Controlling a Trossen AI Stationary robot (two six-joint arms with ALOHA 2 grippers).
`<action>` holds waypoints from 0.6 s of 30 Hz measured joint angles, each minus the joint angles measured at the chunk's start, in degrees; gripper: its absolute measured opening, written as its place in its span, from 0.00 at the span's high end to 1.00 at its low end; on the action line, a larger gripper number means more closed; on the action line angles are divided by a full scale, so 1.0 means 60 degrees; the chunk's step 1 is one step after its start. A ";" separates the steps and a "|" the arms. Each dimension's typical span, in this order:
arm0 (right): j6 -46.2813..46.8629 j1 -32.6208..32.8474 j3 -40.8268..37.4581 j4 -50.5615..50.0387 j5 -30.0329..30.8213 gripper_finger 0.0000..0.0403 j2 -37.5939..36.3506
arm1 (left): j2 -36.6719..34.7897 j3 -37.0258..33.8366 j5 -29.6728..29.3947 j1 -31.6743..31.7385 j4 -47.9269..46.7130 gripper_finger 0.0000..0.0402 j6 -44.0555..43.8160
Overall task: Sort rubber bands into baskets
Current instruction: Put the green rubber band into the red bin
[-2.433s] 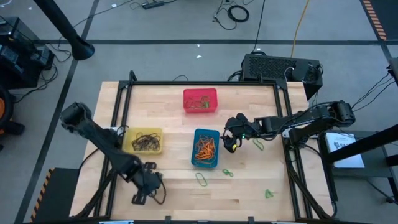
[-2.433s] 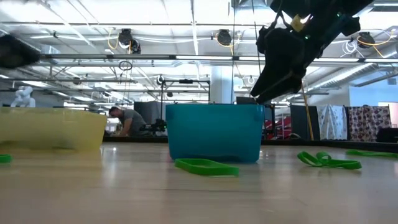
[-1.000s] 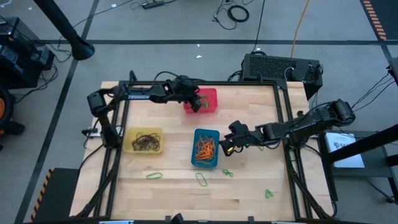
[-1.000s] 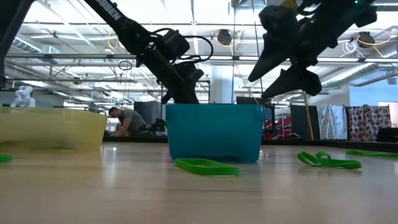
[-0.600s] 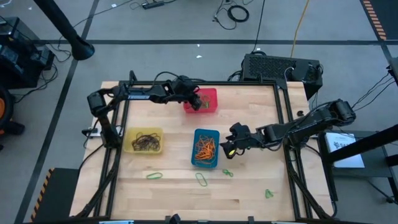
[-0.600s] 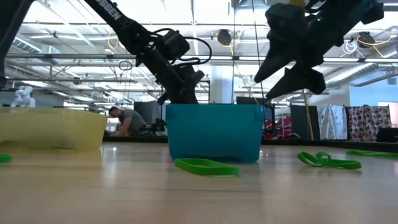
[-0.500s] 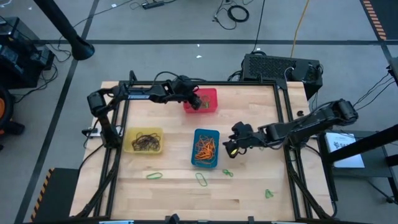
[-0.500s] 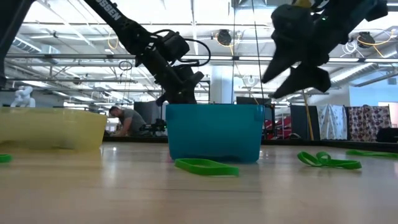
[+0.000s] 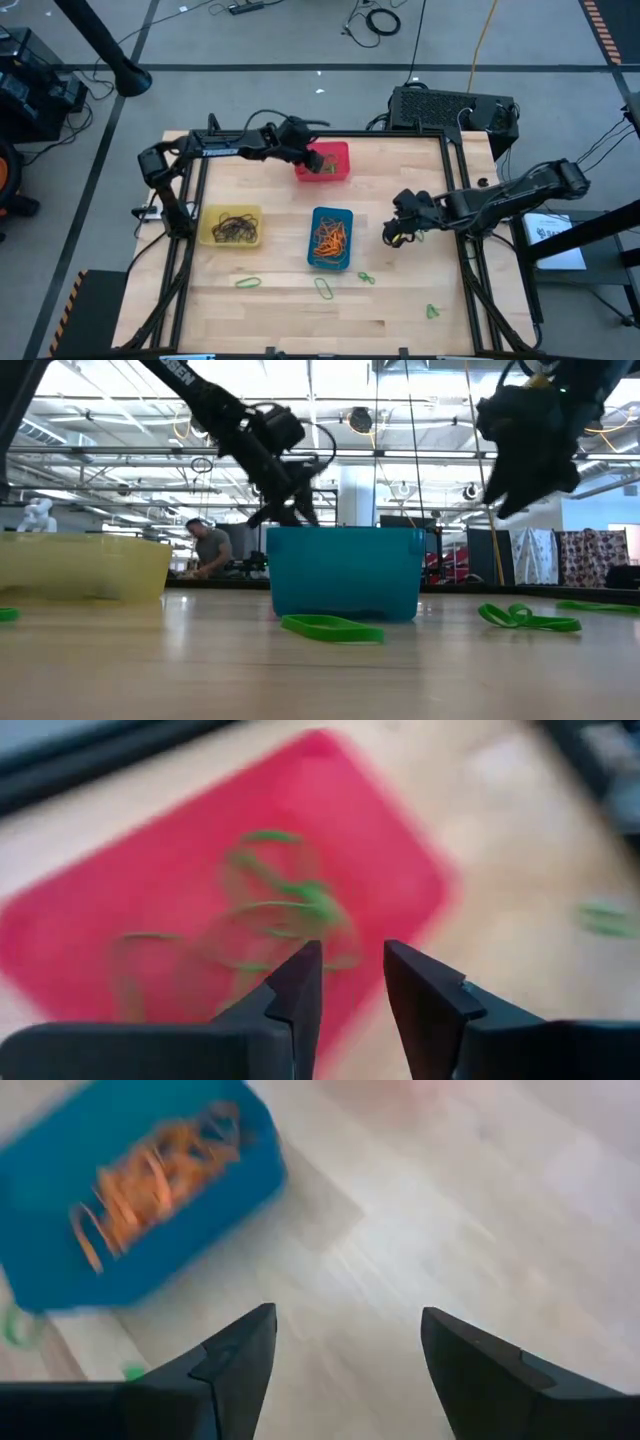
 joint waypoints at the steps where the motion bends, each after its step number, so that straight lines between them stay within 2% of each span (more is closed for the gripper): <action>1: 0.0000 0.0000 0.0000 -0.0258 -0.0160 0.40 -0.0029 | -0.0024 0.0216 0.0560 0.0031 -0.0159 0.71 -0.0153; 5: 0.0040 0.0000 -0.0003 -0.1408 -0.0786 0.40 -0.0040 | -0.0144 0.1029 0.3071 0.0067 -0.1140 0.71 -0.0253; 8: 0.0482 0.0000 -0.0001 -0.2511 -0.1132 0.40 0.0011 | -0.0588 0.1328 0.3658 -0.0354 -0.1451 0.71 -0.0088; 10: 0.0937 0.0000 0.0000 -0.3213 -0.1183 0.40 0.0052 | -0.1137 0.1336 0.2889 -0.0793 -0.1699 0.71 0.0397; 13: 0.1271 0.0000 -0.0043 -0.3754 -0.1410 0.40 0.0167 | -0.2251 0.1079 0.0554 -0.1496 -0.2373 0.71 0.1096; 16: 0.1268 -0.0006 -0.0512 -0.3352 -0.1449 0.40 0.0250 | -0.3396 0.0639 -0.1722 -0.2188 -0.2633 0.71 0.1299; 18: 0.1275 -0.0094 -0.0987 -0.2861 -0.1681 0.40 0.0289 | -0.3985 0.0258 -0.2501 -0.2530 -0.2549 0.71 0.1181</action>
